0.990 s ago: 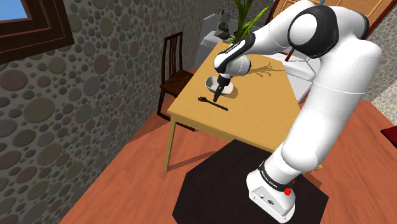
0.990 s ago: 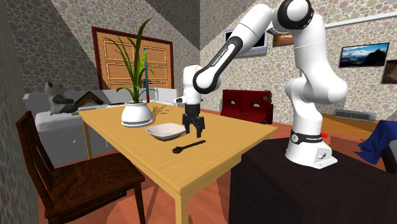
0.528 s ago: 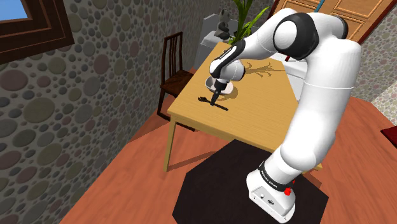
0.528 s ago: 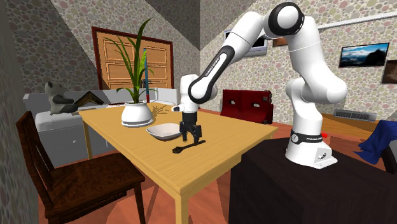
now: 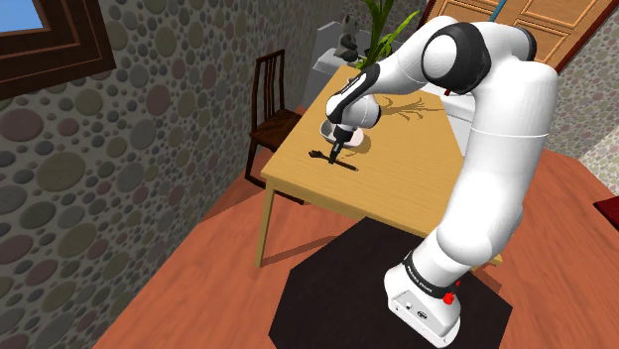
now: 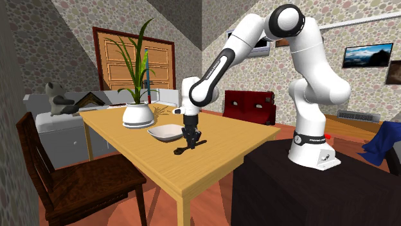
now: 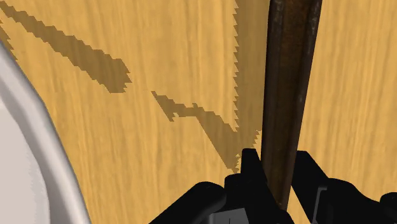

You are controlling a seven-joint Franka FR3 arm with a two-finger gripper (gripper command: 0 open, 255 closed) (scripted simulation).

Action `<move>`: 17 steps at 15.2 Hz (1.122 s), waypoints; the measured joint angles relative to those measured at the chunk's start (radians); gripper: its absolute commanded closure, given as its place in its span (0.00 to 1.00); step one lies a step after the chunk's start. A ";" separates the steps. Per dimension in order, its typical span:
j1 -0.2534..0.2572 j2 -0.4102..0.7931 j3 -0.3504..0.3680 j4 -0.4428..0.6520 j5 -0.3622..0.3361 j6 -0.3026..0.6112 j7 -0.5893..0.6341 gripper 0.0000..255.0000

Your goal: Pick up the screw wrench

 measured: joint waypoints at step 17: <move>0.032 -0.119 -0.040 -0.007 -0.077 -0.114 0.058 1.00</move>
